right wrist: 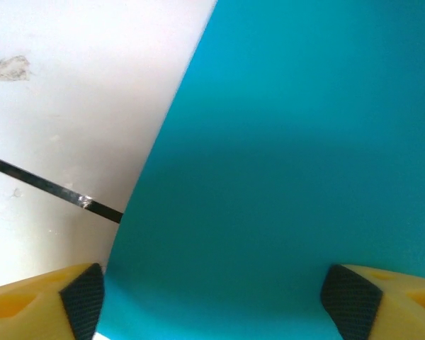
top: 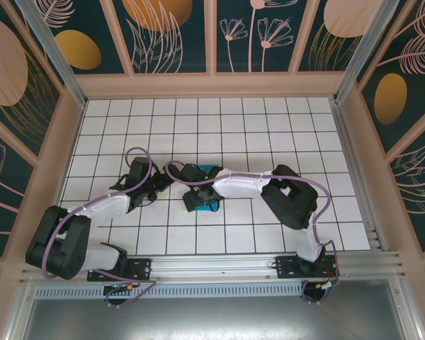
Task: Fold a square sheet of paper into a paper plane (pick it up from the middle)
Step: Fold the triangle a second time at the center of the table.
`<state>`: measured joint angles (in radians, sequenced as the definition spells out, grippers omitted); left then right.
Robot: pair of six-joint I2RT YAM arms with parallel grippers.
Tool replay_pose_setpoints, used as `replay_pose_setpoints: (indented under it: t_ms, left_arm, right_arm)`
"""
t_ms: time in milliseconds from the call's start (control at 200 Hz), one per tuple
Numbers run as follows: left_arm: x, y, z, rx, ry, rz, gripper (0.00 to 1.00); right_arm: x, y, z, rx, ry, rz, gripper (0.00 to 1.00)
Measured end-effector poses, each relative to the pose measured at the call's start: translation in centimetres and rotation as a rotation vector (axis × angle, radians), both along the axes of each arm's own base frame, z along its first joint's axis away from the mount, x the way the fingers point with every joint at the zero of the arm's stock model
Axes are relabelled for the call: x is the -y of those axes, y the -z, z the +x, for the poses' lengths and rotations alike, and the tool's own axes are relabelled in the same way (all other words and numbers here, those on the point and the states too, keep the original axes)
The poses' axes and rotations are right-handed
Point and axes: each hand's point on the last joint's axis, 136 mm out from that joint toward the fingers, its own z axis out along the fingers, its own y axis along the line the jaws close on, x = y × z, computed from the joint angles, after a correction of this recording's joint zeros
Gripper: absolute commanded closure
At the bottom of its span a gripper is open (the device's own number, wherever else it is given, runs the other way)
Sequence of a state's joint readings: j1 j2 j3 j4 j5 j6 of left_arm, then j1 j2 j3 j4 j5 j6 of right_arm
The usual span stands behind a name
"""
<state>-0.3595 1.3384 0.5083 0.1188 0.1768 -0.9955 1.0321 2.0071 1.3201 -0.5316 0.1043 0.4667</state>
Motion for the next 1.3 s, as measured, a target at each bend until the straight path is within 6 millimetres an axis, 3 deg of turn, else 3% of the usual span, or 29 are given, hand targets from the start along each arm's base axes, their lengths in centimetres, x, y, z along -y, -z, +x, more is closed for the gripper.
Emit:
replay_pose_setpoints:
  t_ms: [75,150,645,1096,1301]
  left_arm:
    - [0.0,0.0,0.0,-0.001,0.0,0.0,0.02]
    - [0.0,0.0,0.0,-0.001,0.0,0.0,0.01]
    - [0.8,0.1,-0.5,-0.009,0.04,-0.04,0.02]
    - [1.6,-0.4,-0.6,0.014,0.08,-0.077,0.01]
    - [1.7,-0.5,-0.5,0.017,0.082,-0.076,0.01]
  right_arm:
    - [0.3,0.1,0.1,-0.001,0.018,-0.006,0.31]
    - [0.7,0.2,0.3,-0.011,0.029,0.003,0.32]
    - [1.0,-1.3,0.7,-0.206,0.004,0.338,0.25]
    - [0.9,-1.6,0.5,-0.245,-0.047,0.382,0.18]
    - [1.0,-1.5,0.4,-0.246,-0.057,0.377,0.2]
